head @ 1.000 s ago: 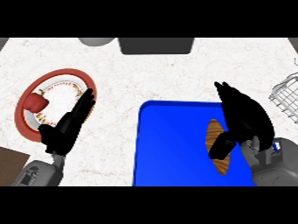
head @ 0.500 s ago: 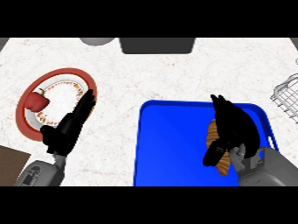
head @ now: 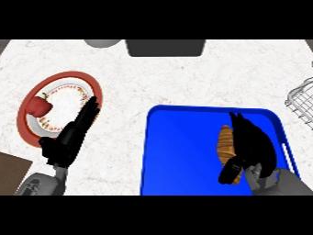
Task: Pick the croissant from the tray and place it in the tiered basket
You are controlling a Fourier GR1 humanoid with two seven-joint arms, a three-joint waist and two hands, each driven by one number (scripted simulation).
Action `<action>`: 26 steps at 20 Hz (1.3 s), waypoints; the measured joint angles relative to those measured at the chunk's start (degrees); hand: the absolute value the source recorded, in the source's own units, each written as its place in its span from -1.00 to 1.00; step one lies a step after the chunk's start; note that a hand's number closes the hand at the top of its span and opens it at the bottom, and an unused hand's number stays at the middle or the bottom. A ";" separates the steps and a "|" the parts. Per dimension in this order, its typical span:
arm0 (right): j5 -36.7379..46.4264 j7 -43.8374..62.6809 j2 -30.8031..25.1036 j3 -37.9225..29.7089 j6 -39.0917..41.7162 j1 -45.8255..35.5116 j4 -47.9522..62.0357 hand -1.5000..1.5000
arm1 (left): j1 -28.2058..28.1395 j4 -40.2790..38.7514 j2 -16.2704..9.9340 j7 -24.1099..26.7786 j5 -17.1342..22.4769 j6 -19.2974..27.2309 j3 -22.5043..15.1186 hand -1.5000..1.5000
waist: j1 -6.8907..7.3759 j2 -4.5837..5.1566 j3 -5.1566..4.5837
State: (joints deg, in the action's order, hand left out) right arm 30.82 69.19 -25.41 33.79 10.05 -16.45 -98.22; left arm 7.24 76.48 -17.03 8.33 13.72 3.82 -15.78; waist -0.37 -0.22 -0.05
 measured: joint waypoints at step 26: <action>18.01 -13.06 12.64 -9.56 -2.36 6.06 6.77 1.00 | 0.85 0.08 4.97 -2.56 -5.68 -3.73 5.45 0.00 | 0.35 0.05 -0.06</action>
State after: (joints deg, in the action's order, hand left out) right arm 48.84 56.13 -12.77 24.22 7.69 -10.39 -91.45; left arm 8.09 76.56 -12.07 5.77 8.04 0.09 -10.33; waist -0.02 -0.17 -0.11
